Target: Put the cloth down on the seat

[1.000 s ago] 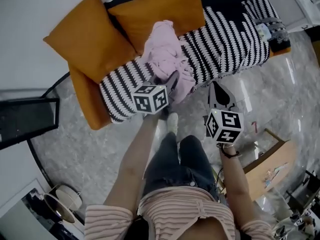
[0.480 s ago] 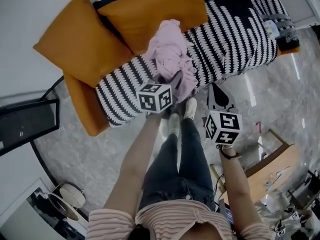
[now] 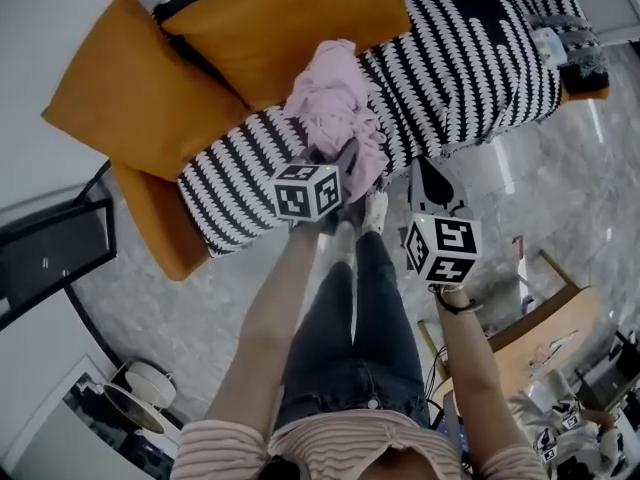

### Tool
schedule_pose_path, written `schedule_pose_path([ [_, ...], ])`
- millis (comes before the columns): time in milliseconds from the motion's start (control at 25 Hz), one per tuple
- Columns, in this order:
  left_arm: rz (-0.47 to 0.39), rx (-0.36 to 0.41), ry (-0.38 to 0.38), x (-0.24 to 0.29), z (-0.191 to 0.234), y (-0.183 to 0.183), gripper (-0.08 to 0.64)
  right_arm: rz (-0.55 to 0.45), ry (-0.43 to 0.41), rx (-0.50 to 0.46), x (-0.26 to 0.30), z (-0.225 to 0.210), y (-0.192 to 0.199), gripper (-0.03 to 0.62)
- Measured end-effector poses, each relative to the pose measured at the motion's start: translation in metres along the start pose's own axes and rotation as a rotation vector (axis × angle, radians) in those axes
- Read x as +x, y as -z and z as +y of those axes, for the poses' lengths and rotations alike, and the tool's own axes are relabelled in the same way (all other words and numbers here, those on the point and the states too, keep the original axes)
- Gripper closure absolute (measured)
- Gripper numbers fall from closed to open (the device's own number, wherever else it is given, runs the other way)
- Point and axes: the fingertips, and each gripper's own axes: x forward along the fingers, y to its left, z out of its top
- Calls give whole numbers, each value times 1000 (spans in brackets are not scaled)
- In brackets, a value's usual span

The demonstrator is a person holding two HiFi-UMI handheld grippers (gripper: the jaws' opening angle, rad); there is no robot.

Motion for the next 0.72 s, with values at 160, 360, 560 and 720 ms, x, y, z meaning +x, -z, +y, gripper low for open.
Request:
schedule_pose_path([
  [160, 18, -5, -9, 13, 10, -1, 454, 25, -1, 12, 17, -5, 2, 584],
  [360, 34, -13, -16, 29, 18, 2, 454, 54, -4, 21, 33, -13, 12, 584],
  [560, 45, -36, -29, 41, 24, 0, 454, 77, -2, 31, 48, -22, 12, 584],
  [720, 61, -33, -36, 52, 27, 1, 454, 87, -9, 23, 60, -29, 10, 584],
])
